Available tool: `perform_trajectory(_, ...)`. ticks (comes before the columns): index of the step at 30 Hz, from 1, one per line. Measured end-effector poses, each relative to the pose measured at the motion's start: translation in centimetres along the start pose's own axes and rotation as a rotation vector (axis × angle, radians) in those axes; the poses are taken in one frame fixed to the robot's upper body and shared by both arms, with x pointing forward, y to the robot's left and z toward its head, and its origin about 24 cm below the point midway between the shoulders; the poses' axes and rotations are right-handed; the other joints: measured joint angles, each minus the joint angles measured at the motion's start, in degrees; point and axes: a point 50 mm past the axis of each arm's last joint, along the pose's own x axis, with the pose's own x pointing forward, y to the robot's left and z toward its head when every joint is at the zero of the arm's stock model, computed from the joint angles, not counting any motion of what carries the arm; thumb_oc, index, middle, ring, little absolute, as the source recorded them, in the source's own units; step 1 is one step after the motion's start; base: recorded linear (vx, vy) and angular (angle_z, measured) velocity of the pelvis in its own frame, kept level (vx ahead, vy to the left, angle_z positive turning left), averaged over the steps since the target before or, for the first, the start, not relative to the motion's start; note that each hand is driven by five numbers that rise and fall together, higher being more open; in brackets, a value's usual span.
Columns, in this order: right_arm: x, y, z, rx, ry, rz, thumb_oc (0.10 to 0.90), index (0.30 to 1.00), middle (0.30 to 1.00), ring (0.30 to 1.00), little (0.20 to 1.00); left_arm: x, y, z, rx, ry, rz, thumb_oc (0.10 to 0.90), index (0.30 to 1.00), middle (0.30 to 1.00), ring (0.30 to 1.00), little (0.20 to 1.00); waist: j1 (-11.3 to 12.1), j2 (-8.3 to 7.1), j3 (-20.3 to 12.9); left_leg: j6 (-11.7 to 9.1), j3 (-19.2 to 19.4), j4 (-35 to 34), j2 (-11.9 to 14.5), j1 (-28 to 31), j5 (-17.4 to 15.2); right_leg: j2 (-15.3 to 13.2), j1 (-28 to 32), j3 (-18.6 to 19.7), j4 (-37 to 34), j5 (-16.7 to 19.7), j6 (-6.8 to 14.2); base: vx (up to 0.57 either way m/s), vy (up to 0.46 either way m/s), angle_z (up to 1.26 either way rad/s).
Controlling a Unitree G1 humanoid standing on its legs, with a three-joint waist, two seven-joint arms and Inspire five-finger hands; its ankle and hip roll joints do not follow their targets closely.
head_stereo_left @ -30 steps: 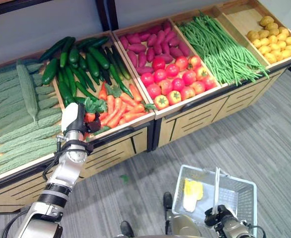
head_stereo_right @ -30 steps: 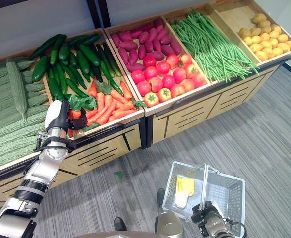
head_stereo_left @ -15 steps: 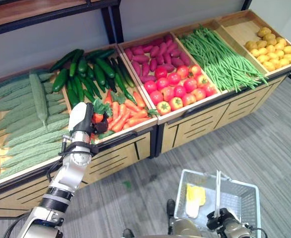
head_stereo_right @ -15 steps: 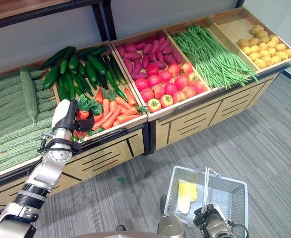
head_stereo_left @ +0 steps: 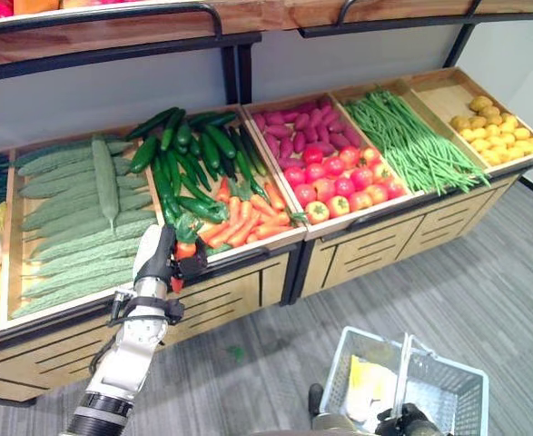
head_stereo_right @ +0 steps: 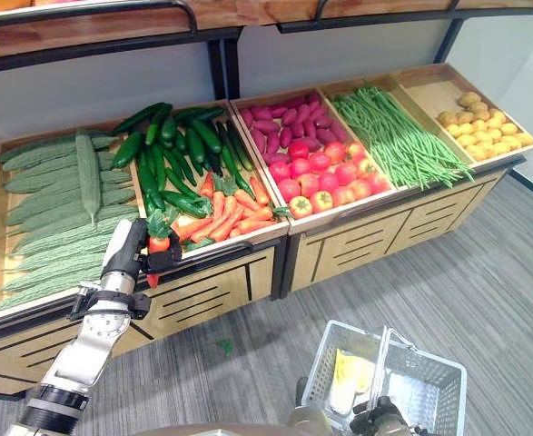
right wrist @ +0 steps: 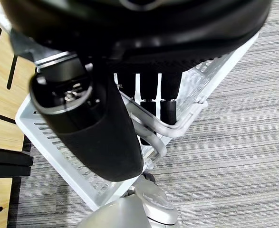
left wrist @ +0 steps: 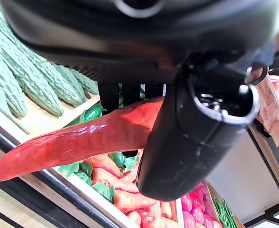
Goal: Get the vegetables into the basket
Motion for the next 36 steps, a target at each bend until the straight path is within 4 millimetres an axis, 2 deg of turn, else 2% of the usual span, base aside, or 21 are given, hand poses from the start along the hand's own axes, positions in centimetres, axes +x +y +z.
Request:
perform_trajectory(3,0.0,-0.1,0.3,0.005,-0.009,-0.005,0.400,0.300,0.300,0.300,0.300,0.2,0.1,0.3,-0.012,-0.009,-0.001,0.400,0.300,0.300,0.300,0.300,-0.71,-0.14,0.24,0.21,0.75,-0.01,-0.25,0.08,-0.17,-0.45,-0.19,0.47,-0.01,0.20,0.55,-0.02,0.067,-0.10)
perform_trajectory(7,-0.1,0.5,0.7,0.049,-0.025,0.001,0.400,0.300,0.300,0.300,0.300,0.8,0.3,1.0,-0.017,-0.035,0.009,0.400,0.300,0.300,0.300,0.300,-2.78,-1.36,1.62,0.28,2.86,0.00,-0.81,0.00,-0.35,-0.47,-1.88,2.16,0.01,0.39,1.07,-0.02,0.029,-0.24)
perform_trajectory(11,-0.1,0.8,1.4,0.064,-0.052,0.005,0.400,0.300,0.300,0.300,0.300,0.9,0.4,1.2,-0.030,-0.039,0.007,0.400,0.300,0.300,0.300,0.300,-3.63,-2.13,2.94,-0.06,5.92,0.04,-0.48,0.18,-0.57,0.03,-3.60,1.99,0.54,0.88,1.24,-0.05,-0.009,-0.45)
perform_trajectory(13,-0.1,0.6,2.1,0.065,-0.063,-0.002,0.400,0.300,0.300,0.300,0.300,1.1,0.6,1.4,-0.025,-0.048,0.011,0.400,0.300,0.300,0.300,0.300,-3.06,-2.06,4.31,-0.15,9.40,0.13,0.68,0.80,-0.62,-0.95,-4.45,-4.54,0.96,-1.43,0.36,-0.12,-0.023,-0.75)
perform_trajectory(14,0.0,0.4,2.4,0.069,-0.068,-0.010,0.400,0.300,0.300,0.300,0.300,1.2,0.6,1.5,-0.027,-0.053,0.014,0.400,0.300,0.300,0.300,0.300,-2.60,-1.28,4.97,-0.15,10.52,0.11,1.93,0.92,-0.62,-1.56,-5.04,-9.46,3.23,-2.50,0.24,-0.06,-0.006,-0.48)
perform_trajectory(16,0.0,0.2,2.4,0.089,-0.060,-0.021,0.400,0.300,0.300,0.300,0.300,1.3,0.7,1.8,-0.031,-0.060,0.016,0.400,0.300,0.300,0.300,0.300,-2.10,-0.48,6.06,-0.41,11.64,0.19,3.56,1.59,-0.62,-3.45,-5.46,-14.21,9.52,-3.92,0.19,0.01,0.015,-0.35)
perform_trajectory(17,0.0,0.1,1.9,0.088,-0.047,-0.030,0.400,0.300,0.300,0.300,0.300,1.3,0.7,1.7,-0.031,-0.057,0.016,0.400,0.300,0.300,0.300,0.300,-1.17,-0.41,6.11,-1.25,12.32,0.08,4.14,2.59,-0.68,-5.16,-5.00,-18.41,13.79,-5.92,-0.74,-0.01,-0.016,-0.45)
perform_trajectory(18,0.1,0.0,1.8,0.082,-0.043,-0.038,0.400,0.300,0.300,0.300,0.300,1.3,0.8,1.6,-0.033,-0.053,0.023,0.400,0.300,0.300,0.300,0.300,-0.44,-0.67,6.12,-2.55,12.88,0.59,4.48,3.44,-1.10,-3.82,-4.44,-19.19,14.26,-5.77,-2.32,-0.06,-0.064,-0.57)
perform_trajectory(19,0.1,-0.5,2.0,0.072,-0.050,-0.049,0.400,0.300,0.300,0.300,0.300,1.3,0.9,1.4,-0.036,-0.046,0.027,0.400,0.300,0.300,0.300,0.300,-0.13,-0.28,6.33,-2.41,13.04,1.25,5.17,3.62,-1.24,-2.83,-4.37,-18.99,14.04,-5.39,-3.26,-0.02,-0.071,-0.69)
perform_trajectory(21,0.1,-1.4,2.9,0.013,-0.085,-0.066,0.400,0.300,0.300,0.300,0.300,1.6,1.4,1.6,-0.052,-0.049,0.050,0.400,0.300,0.300,0.300,0.300,0.34,1.23,6.48,-2.51,13.33,1.67,6.59,3.66,-1.29,0.23,-3.28,-17.91,8.98,-3.90,-4.94,0.06,-0.110,-0.63)
perform_trajectory(23,0.1,-1.3,3.0,-0.019,-0.085,-0.059,0.400,0.300,0.300,0.300,0.300,1.8,1.6,2.0,-0.066,-0.059,0.064,0.400,0.300,0.300,0.300,0.300,0.40,1.82,6.24,-2.68,14.12,1.58,8.01,4.81,-1.20,2.99,-1.31,-17.11,5.18,-3.69,-4.99,0.11,-0.144,-0.40)
perform_trajectory(25,0.1,-1.0,2.2,-0.022,-0.061,-0.050,0.400,0.300,0.300,0.300,0.300,1.8,1.4,2.1,-0.076,-0.063,0.063,0.400,0.300,0.300,0.300,0.300,0.30,2.23,5.76,-2.71,13.97,2.23,9.55,6.12,-1.20,4.39,0.81,-16.96,3.42,-3.99,-5.36,0.07,-0.141,-0.18)
perform_trajectory(30,0.2,-1.3,1.3,-0.029,-0.033,-0.055,0.400,0.300,0.300,0.300,0.300,1.7,0.6,2.4,-0.116,-0.067,0.054,0.400,0.300,0.300,0.300,0.300,0.29,4.19,3.82,-3.36,13.41,4.15,11.17,6.13,-0.78,6.52,1.29,-14.80,2.10,-3.80,-6.46,0.08,-0.138,-0.25)
perform_trajectory(34,0.2,-1.4,0.8,-0.032,-0.018,-0.056,0.400,0.300,0.300,0.300,0.300,1.7,0.2,2.5,-0.144,-0.064,0.034,0.400,0.300,0.300,0.300,0.300,-0.15,4.67,2.94,-3.78,13.11,4.23,11.25,6.14,-0.52,6.60,1.27,-14.46,2.07,-3.52,-6.85,0.04,-0.083,-0.04)
perform_trajectory(36,0.2,-1.4,0.6,-0.033,-0.015,-0.055,0.400,0.300,0.300,0.300,0.300,1.7,0.1,2.5,-0.154,-0.062,0.031,0.400,0.300,0.300,0.300,0.300,-0.31,4.68,2.79,-3.79,13.03,3.84,11.28,5.99,-0.53,6.47,0.78,-14.50,2.05,-3.93,-6.27,0.08,-0.136,0.04)
